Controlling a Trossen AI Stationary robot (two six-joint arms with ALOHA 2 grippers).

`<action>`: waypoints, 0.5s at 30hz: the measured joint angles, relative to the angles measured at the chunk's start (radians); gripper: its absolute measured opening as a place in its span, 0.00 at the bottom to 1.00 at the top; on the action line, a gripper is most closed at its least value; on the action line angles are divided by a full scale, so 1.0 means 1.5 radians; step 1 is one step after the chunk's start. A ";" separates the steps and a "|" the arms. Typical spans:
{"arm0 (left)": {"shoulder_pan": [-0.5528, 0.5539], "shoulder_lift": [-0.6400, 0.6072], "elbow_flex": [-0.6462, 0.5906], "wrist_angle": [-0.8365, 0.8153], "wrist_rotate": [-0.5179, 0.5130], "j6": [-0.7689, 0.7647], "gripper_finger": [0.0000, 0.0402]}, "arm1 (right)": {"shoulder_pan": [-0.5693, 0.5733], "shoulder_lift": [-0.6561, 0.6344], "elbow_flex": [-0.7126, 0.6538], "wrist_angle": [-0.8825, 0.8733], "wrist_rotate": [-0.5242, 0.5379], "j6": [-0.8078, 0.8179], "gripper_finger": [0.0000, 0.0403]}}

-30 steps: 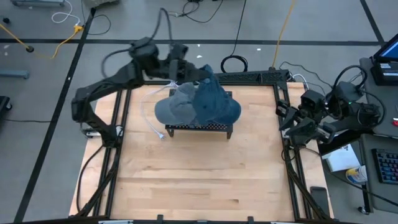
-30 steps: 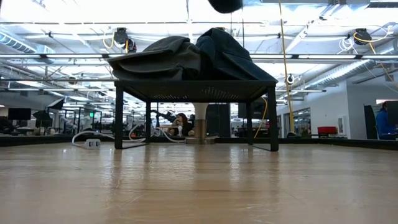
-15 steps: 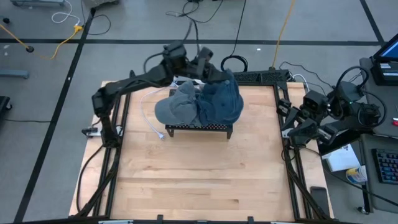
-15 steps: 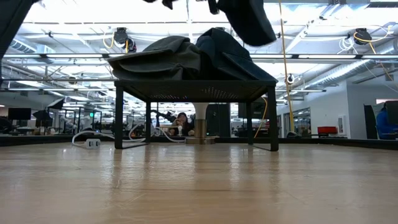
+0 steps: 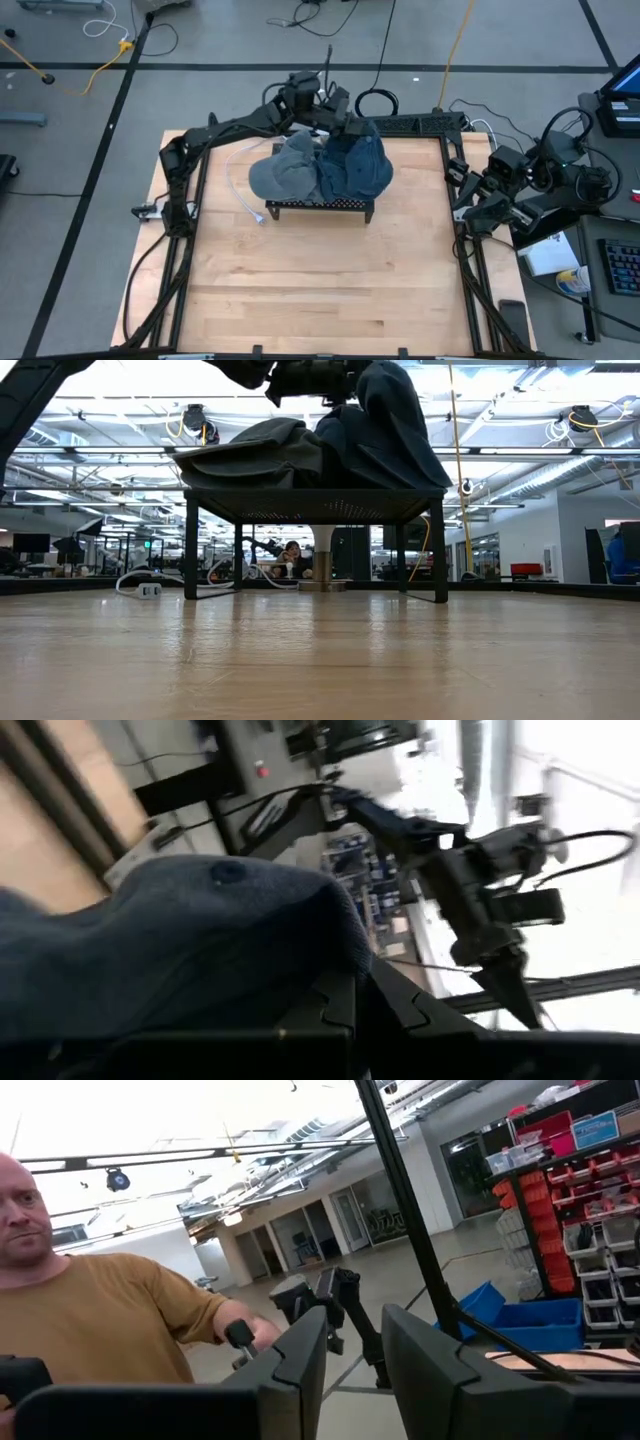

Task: Pick & Place hat
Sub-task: Stack the blue cap on the blue caps on the shelf

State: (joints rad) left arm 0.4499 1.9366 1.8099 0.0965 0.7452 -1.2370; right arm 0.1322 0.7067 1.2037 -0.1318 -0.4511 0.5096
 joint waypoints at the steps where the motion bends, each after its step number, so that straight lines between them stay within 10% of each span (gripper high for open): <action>1: 0.003 -0.003 0.000 -0.017 0.002 0.006 0.00 | 0.000 0.000 0.000 0.000 0.000 0.000 0.24; 15: 0.023 -0.061 0.001 -0.237 0.020 0.155 0.00 | 0.000 0.000 0.000 -0.001 0.001 0.001 0.24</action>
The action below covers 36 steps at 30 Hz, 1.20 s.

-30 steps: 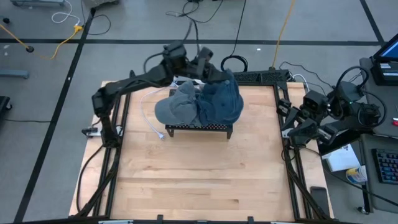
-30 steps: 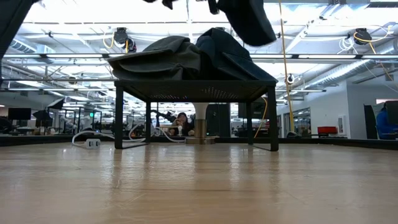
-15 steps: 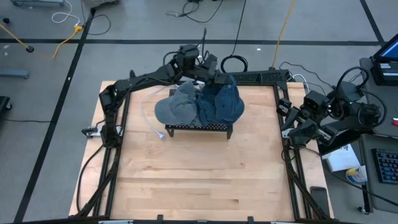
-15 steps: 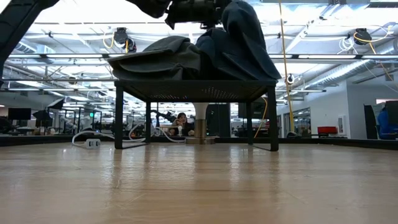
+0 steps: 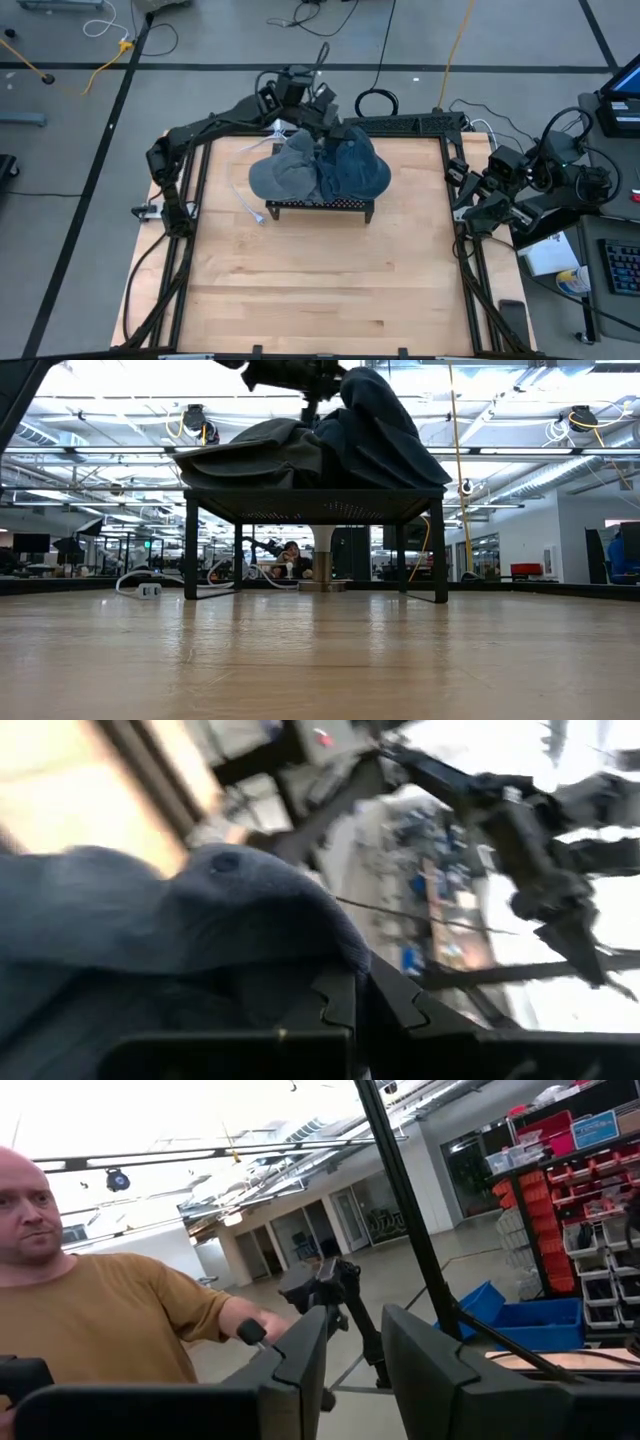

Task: Pick & Place hat
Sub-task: Stack the blue cap on the blue caps on the shelf

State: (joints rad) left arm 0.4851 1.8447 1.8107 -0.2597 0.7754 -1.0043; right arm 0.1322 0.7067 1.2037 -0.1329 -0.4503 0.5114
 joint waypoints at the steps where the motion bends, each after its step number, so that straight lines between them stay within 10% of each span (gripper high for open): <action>1: 0.002 -0.008 0.000 -0.027 -0.018 0.014 0.00 | 0.000 0.000 0.000 0.000 0.000 0.000 0.24; 27: -0.054 -0.041 0.000 -0.398 -0.416 0.127 0.00 | 0.000 0.019 0.000 -0.021 0.001 -0.043 0.24; 36: -0.067 -0.041 0.000 -0.402 -0.437 0.132 0.02 | 0.000 0.019 0.000 -0.030 0.000 -0.057 0.24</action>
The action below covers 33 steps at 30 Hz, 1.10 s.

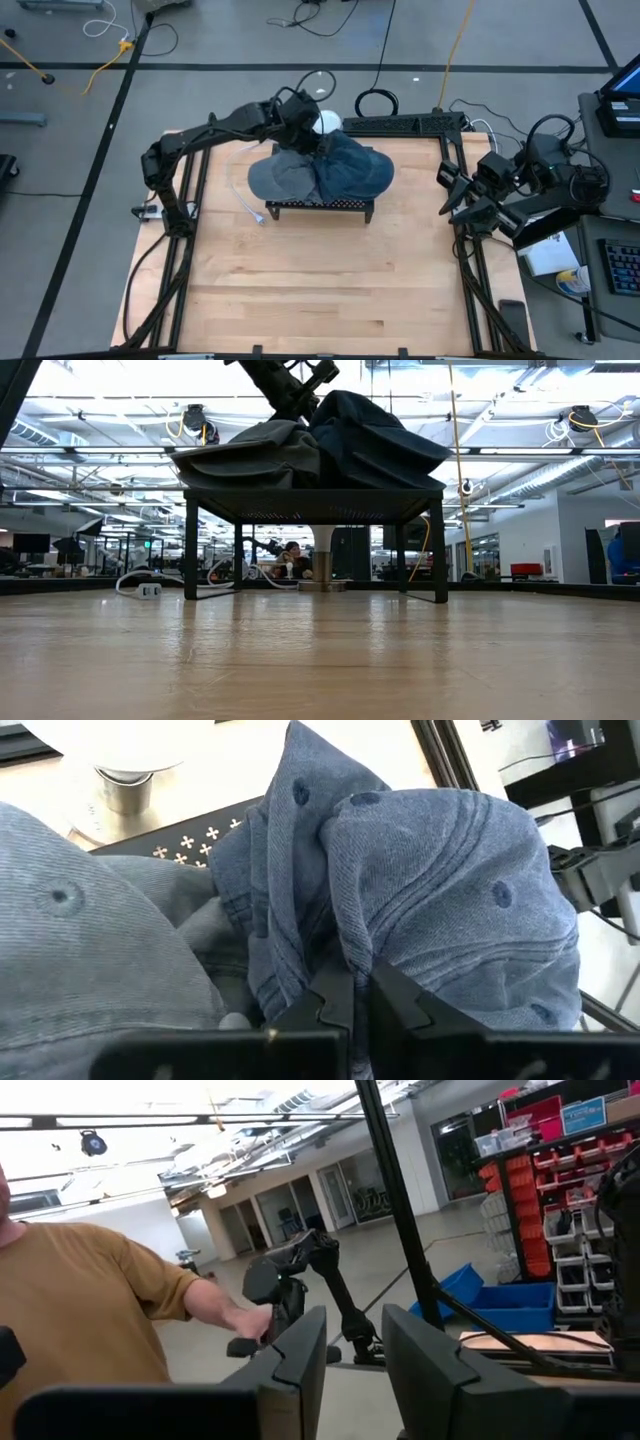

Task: Pick & Place hat
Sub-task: Stack the blue cap on the blue caps on the shelf, then return to Home Position

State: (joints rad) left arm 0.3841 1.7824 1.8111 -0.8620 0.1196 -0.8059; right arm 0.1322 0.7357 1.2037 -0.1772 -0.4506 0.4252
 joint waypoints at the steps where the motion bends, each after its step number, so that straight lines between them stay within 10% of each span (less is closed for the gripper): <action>1: 0.003 0.000 0.000 0.001 0.004 0.000 0.03 | 0.000 0.000 0.000 0.000 -0.002 0.000 0.24; 24: 0.057 -0.055 -0.001 0.062 0.117 0.024 0.61 | 0.000 0.000 0.000 0.000 -0.034 0.020 0.24; 33: 0.057 -0.129 -0.001 -0.023 0.158 0.107 0.65 | 0.000 0.010 0.000 0.000 0.016 -0.007 0.24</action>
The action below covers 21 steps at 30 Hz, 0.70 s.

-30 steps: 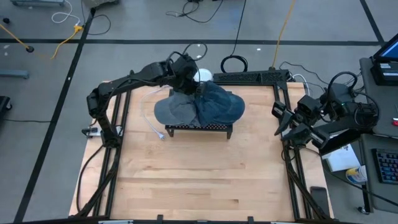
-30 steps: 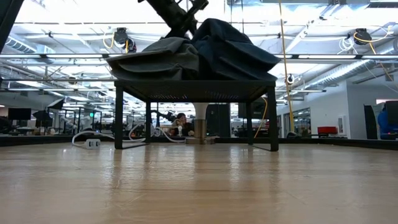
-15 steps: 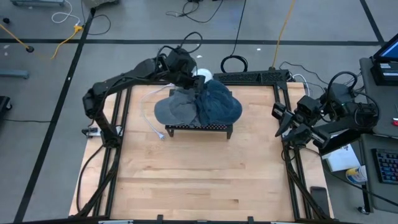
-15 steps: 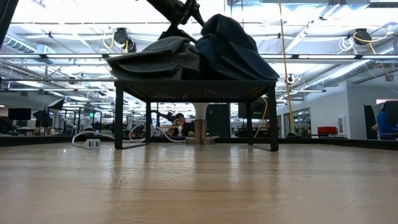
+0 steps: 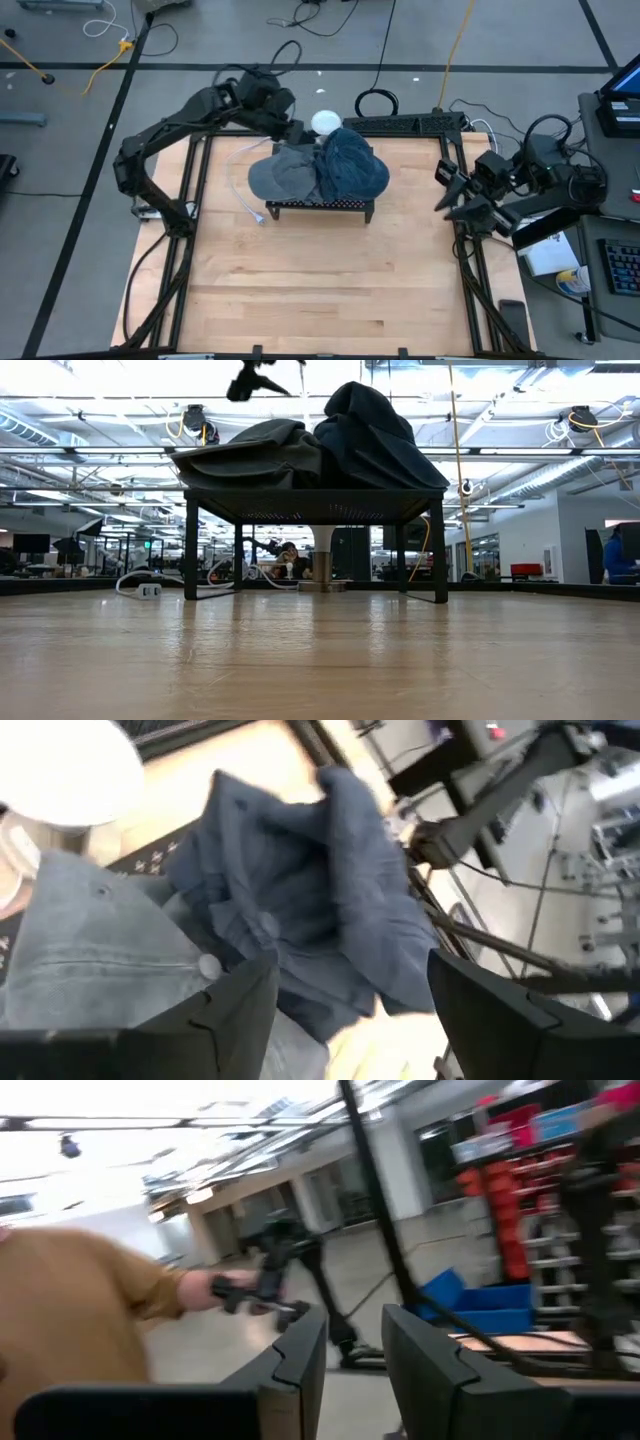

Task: Pick & Place hat
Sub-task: Return to Home Position

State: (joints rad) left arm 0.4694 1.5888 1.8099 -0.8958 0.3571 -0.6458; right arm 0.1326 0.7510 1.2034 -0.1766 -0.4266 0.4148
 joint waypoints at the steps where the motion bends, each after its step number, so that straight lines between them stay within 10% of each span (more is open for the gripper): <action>1: -0.002 -0.012 0.000 -0.002 0.003 0.014 0.64 | 0.000 0.003 0.000 0.000 0.018 0.000 0.24; 11: -0.084 -0.145 0.000 -0.134 -0.007 0.154 0.58 | 0.000 0.017 -0.025 0.001 0.110 -0.050 0.24; 21: -0.321 -0.345 -0.149 -0.091 -0.360 0.192 0.62 | 0.000 -0.024 -0.202 0.068 0.107 -0.115 0.24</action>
State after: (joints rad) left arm -0.0118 1.0715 1.5868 -1.0318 -0.1826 -0.3575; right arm 0.1326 0.7146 0.9001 -0.0751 -0.2658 0.2425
